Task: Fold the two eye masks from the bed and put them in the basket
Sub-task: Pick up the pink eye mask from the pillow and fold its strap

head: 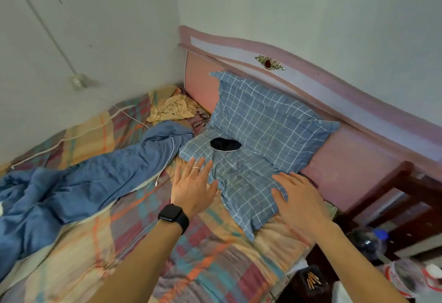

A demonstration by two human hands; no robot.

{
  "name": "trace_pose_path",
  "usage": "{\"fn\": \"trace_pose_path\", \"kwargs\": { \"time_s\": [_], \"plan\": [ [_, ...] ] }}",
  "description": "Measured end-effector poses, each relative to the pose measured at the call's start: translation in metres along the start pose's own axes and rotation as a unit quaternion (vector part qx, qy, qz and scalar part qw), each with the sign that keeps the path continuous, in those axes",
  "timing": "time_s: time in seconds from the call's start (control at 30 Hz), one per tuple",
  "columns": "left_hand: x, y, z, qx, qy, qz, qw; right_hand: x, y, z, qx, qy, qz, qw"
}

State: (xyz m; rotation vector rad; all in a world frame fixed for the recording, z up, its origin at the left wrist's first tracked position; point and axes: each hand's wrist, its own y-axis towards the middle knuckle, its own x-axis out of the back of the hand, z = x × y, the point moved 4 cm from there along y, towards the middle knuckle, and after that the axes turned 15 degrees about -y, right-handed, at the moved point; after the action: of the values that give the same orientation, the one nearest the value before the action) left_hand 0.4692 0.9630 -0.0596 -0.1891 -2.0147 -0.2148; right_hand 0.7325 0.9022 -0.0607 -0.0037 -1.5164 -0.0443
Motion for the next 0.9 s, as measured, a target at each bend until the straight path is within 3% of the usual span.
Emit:
{"fn": "trace_pose_path", "kwargs": {
  "time_s": [0.23, 0.53, 0.77, 0.9],
  "plan": [
    [-0.081, 0.136, 0.027, 0.052, 0.026, 0.061, 0.996, -0.095, 0.152, -0.03, 0.061, 0.006, 0.095, 0.994],
    [-0.232, 0.281, 0.093, 0.125, 0.041, 0.183, 0.974, -0.275, 0.315, -0.06, 0.099, -0.033, 0.238, 0.966],
    [-0.34, 0.344, 0.147, 0.114, 0.074, 0.243, 0.96, -0.409, 0.368, -0.064, 0.091, -0.057, 0.3, 0.948],
    [-0.38, 0.376, 0.166, 0.076, 0.098, 0.256, 0.959, -0.445, 0.364, -0.068, 0.085, -0.048, 0.309, 0.946]
  ]
}}
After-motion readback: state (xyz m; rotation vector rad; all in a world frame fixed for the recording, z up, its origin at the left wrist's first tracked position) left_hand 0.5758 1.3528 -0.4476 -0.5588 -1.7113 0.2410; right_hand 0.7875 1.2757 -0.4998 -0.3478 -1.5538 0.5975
